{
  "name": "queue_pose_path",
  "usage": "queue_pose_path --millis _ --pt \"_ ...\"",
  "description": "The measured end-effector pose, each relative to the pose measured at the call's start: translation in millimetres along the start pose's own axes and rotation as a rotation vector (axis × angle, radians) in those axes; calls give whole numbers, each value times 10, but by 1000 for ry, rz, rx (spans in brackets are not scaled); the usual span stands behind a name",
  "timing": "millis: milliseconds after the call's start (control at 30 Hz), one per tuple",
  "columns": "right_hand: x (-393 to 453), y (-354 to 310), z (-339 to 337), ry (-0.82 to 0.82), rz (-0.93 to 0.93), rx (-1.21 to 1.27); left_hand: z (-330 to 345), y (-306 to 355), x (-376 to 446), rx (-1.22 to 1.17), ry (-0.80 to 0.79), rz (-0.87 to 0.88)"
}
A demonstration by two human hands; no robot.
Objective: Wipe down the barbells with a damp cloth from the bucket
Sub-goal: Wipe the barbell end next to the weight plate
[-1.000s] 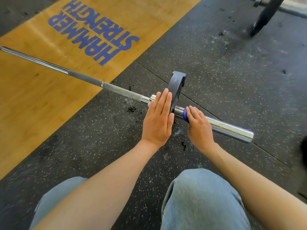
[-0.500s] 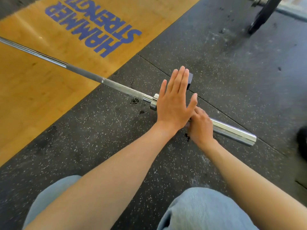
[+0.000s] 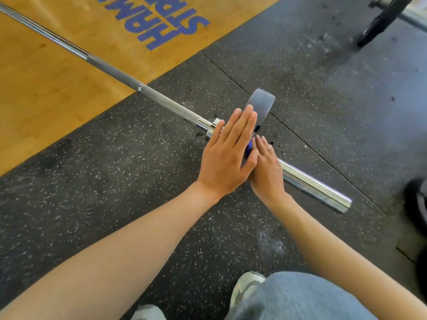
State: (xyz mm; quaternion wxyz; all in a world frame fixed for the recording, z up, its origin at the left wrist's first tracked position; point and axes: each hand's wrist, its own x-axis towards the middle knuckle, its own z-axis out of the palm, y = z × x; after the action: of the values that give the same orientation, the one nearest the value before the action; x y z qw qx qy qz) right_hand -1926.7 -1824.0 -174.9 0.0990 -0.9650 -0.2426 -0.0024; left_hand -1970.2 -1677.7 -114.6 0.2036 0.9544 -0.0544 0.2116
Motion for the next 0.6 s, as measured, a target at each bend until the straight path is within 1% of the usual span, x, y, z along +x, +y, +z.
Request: queue_pose_path --millis 67,167,233,267,333,400,433,567,600 --pt "-186 17 -61 -4 -12 21 -50 -30 -187 -5 14 5" --pt "-572 69 -167 31 121 37 -205 -70 -326 -37 15 21" --pt "-598 -57 -158 43 184 66 -299 -90 -225 -74 20 14" --pt "-529 -149 -122 49 179 84 -324 -89 -134 -100 20 4" --pt "-410 -297 -47 32 101 110 -328 -65 0 -161 4 -19" --pt "-410 -300 -8 27 0 63 -279 -46 19 -203 -16 -50" --pt "-481 -244 -24 23 2 49 -266 -53 -4 -208 -24 -54" --pt "-923 -35 -123 101 270 77 -299 -55 -170 -220 -19 -36" --pt "-924 -70 -113 113 288 81 -311 -46 -207 -221 -8 -32"
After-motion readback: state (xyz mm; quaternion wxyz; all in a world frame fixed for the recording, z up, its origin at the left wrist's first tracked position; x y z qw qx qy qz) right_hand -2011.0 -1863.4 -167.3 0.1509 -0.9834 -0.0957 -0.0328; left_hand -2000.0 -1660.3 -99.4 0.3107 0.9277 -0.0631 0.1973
